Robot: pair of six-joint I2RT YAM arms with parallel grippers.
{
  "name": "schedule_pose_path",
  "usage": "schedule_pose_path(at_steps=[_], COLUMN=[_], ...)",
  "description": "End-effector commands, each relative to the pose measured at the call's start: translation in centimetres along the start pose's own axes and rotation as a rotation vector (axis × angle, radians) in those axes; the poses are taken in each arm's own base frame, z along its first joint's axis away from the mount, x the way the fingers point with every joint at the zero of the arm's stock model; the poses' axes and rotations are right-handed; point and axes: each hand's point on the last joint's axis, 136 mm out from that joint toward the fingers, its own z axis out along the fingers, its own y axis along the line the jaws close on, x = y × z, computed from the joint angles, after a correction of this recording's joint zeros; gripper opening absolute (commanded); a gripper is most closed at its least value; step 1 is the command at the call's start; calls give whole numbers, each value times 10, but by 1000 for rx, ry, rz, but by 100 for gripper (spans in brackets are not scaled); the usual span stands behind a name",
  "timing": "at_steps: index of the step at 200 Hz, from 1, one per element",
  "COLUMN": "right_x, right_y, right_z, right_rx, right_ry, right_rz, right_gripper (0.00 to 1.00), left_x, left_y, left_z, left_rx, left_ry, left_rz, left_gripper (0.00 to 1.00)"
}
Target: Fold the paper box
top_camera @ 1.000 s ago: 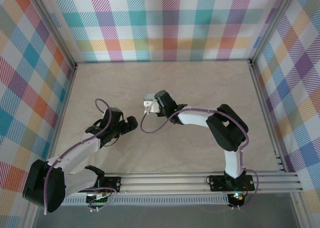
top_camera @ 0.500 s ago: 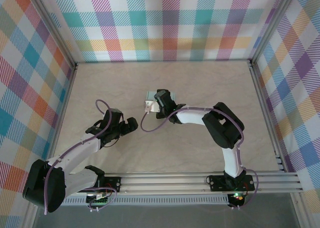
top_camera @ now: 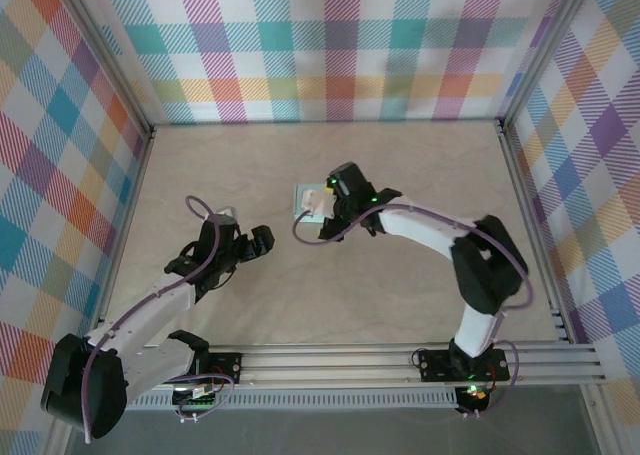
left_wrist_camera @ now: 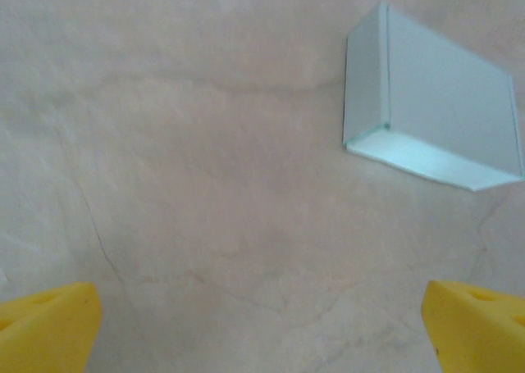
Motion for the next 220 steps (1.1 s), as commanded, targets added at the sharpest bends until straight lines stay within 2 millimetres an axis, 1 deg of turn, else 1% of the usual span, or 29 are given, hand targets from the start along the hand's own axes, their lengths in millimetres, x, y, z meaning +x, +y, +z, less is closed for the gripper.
schedule_pose_path(at_steps=[1, 11, 26, 39, 46, 50, 76, 96, 108, 112, 119, 126, 135, 144, 152, 154, 177, 190, 201, 220], right_x=[-18, -14, -2, 19, 32, 40, 96, 150, 183, 194, 212, 224, 236, 245, 249, 247, 254, 260, 265, 268], right_y=[-3, -12, -27, -35, -39, -44, -59, -63, -63, -64, -65, -65, -66, -66, -66, -69, -69, -68, -66, -66], right_z=[-44, -60, -83, -99, -108, -115, -147, -163, -168, -170, -170, -170, -169, -164, -158, -159, -137, -126, -117, -109], right_rx=[-24, 13, 87, 146, 189, 223, 411, 557, 642, 669, 712, 738, 755, 752, 745, 752, 712, 704, 693, 665], right_ry=[-170, -213, -265, -282, -293, -301, -356, -341, -296, -293, -268, -258, -267, -279, -286, -306, -325, -322, -321, -301], right_rz=[186, 247, 348, 428, 474, 507, 713, 856, 919, 967, 1003, 1031, 1070, 1108, 1123, 1113, 1112, 1113, 1110, 1122], right_gripper=[100, 100, 100, 100, 100, 100, 100, 100, 100, 100, 100, 100, 100, 100, 100, 100, 100, 100, 100, 100], left_x=[-46, -58, -73, -83, -85, -87, -90, -91, -93, -94, -93, -94, -93, -92, -91, -90, -89, -88, -84, -83], left_y=[5, 7, 2, 4, 7, 9, 25, 40, 44, 44, 46, 49, 56, 62, 68, 68, 75, 81, 88, 89], left_z=[-11, -16, -24, -28, -28, -27, -15, -4, 0, 2, 6, 10, 17, 25, 32, 33, 53, 68, 80, 80], left_rx=[-47, -65, -64, -101, -118, -128, -162, -137, -124, -126, -122, -123, -124, -120, -116, -113, -97, -96, -98, -98], left_ry=[-226, -302, -391, -460, -479, -487, -496, -474, -467, -466, -461, -455, -441, -425, -419, -419, -422, -389, -353, -359], left_rz=[99, 153, 275, 336, 368, 378, 410, 382, 385, 389, 400, 406, 393, 371, 358, 356, 351, 333, 316, 316], left_gripper=[100, 100, 100, 100, 100, 100, 100, 100, 100, 100, 100, 100, 100, 100, 100, 100, 100, 100, 100, 100])
